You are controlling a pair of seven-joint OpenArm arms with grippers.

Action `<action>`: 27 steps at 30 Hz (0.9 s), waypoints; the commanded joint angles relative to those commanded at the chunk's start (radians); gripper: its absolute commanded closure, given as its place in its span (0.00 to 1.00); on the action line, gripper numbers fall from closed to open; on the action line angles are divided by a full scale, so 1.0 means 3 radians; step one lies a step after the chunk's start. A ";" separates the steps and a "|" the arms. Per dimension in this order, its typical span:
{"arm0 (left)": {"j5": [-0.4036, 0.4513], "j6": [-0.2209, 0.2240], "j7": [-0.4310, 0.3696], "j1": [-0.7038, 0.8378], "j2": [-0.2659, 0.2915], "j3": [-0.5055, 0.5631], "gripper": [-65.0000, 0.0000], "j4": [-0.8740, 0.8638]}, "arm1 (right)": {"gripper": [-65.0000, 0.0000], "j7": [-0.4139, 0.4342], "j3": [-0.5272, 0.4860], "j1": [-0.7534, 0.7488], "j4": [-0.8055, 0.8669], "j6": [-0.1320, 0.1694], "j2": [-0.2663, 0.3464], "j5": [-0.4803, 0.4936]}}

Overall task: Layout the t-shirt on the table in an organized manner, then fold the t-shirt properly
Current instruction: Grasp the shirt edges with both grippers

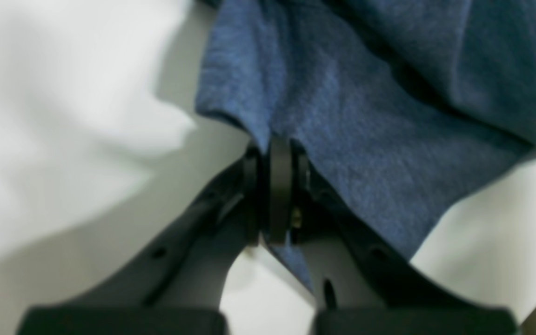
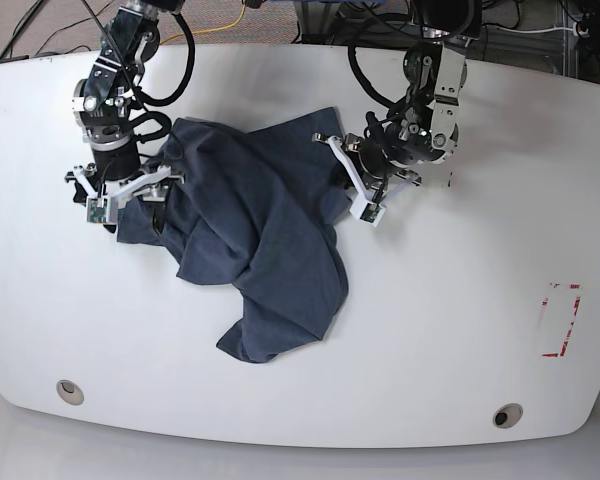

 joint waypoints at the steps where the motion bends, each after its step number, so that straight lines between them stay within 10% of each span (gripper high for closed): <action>1: 0.0000 0.0000 0.0000 0.0015 -0.0041 0.0000 1.00 0.0056 | 0.32 -0.0010 0.0000 0.0051 -0.0072 0.0000 0.0000 -0.0010; 19: -0.0005 -0.0005 0.0000 0.0312 -0.0353 -0.0205 1.00 0.0598 | 0.32 -0.0389 0.0000 0.0225 -0.0348 0.0061 0.0113 0.0020; 27: 0.0000 -0.0419 0.0072 0.0368 -0.0353 -0.0522 1.00 0.0588 | 0.32 -0.0465 0.0005 0.0118 -0.0358 0.0251 0.0000 0.0015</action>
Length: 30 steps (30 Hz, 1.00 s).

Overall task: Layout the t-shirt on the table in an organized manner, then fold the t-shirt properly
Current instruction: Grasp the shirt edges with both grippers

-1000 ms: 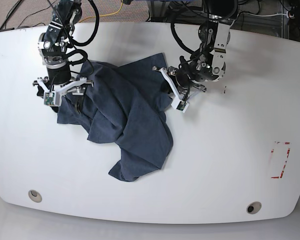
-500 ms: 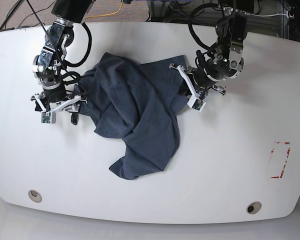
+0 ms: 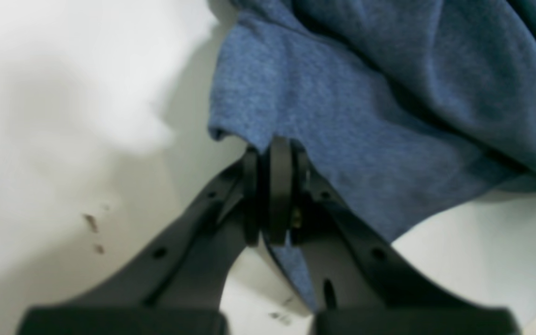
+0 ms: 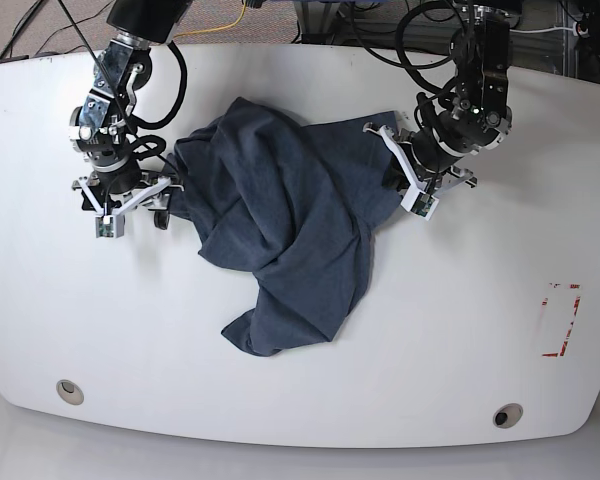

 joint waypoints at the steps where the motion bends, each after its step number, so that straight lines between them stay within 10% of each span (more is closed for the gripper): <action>1: 0.0000 -0.0010 0.0015 0.0000 0.0000 -0.0015 1.00 0.0000 | 0.32 0.0000 0.0000 0.0000 -0.0005 0.0000 0.0000 0.0000; 24: 0.0000 -0.0031 0.0082 -0.0010 0.0000 -0.0138 1.00 -0.0005 | 0.33 0.0000 0.0000 -0.0066 -0.0419 0.0005 -0.0128 0.0005; 30: 0.0005 -0.0031 0.0082 -0.0015 0.0000 -0.0138 1.00 -0.0005 | 0.67 0.0000 -0.0020 -0.0107 -0.0414 0.0005 -0.0199 0.0005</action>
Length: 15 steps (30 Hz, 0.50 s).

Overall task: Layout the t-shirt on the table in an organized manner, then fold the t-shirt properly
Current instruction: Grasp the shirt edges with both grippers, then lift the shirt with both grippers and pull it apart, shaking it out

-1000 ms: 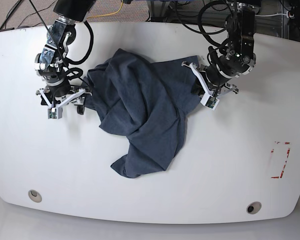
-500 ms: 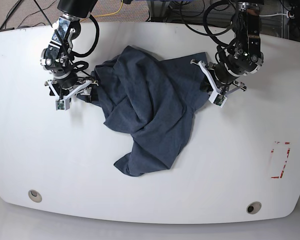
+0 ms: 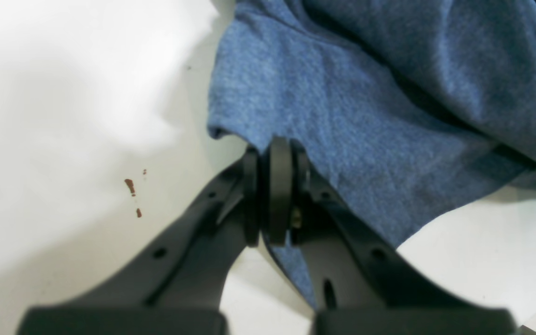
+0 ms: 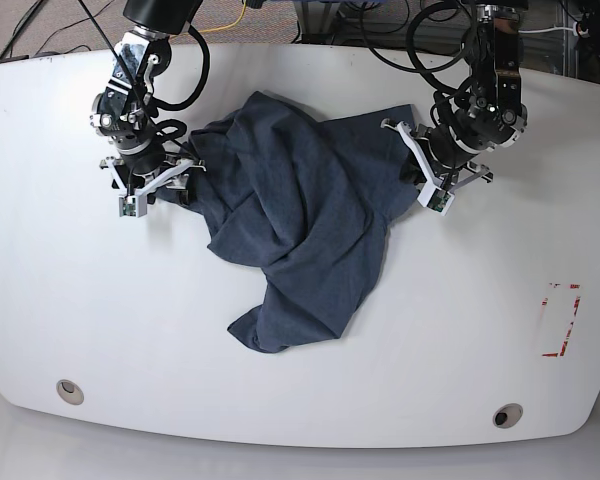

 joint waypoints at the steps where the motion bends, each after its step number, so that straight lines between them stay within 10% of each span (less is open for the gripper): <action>1: 0.0000 0.0000 0.0000 -0.0005 0.0000 0.0000 1.00 0.0000 | 0.75 0.0000 0.0000 -0.0005 0.0000 0.0000 -0.0020 0.0000; 5: 0.0005 0.0000 0.0000 -0.0066 0.0000 -0.0005 1.00 0.0000 | 1.00 0.0000 0.0000 -0.0010 0.0005 0.0000 -0.0046 -0.0005; 15: 0.0000 0.0000 0.0010 -0.0184 0.0000 -0.0005 1.00 0.0026 | 1.00 0.0000 0.0000 -0.0077 0.0419 0.0000 -0.0056 -0.0005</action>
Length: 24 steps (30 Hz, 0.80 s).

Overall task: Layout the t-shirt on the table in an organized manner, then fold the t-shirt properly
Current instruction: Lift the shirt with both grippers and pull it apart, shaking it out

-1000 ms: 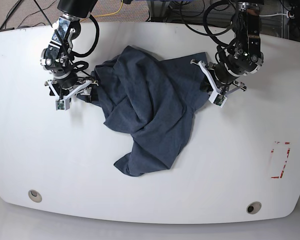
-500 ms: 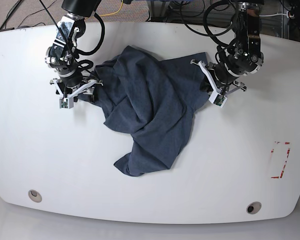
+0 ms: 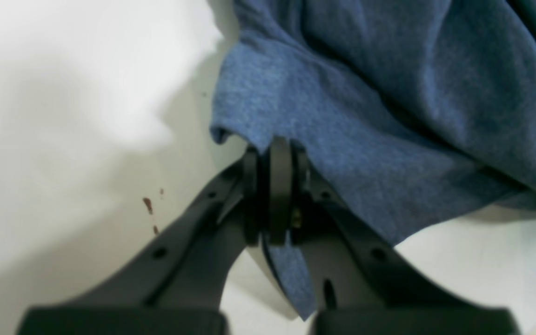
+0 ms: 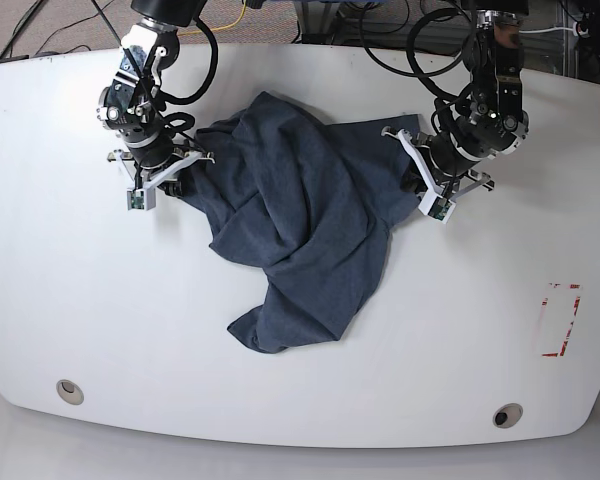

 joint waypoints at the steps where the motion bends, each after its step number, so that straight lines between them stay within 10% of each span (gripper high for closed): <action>1: -0.0005 0.0000 0.0000 -0.0015 0.0000 0.0000 1.00 0.0005 | 1.00 0.0000 0.0000 0.0000 0.0066 0.0000 0.0000 0.0000; 12: -0.0015 -0.0046 0.0389 -0.0297 -0.0092 -0.0286 1.00 0.0353 | 1.00 -0.0005 -0.0005 0.0143 0.0823 0.0000 0.0061 -0.0026; 24: -0.0010 -0.0547 0.1187 -0.1330 -0.0097 -0.0880 1.00 0.0389 | 1.00 -0.0169 -0.0005 0.0783 0.1059 -0.0005 0.0322 -0.0026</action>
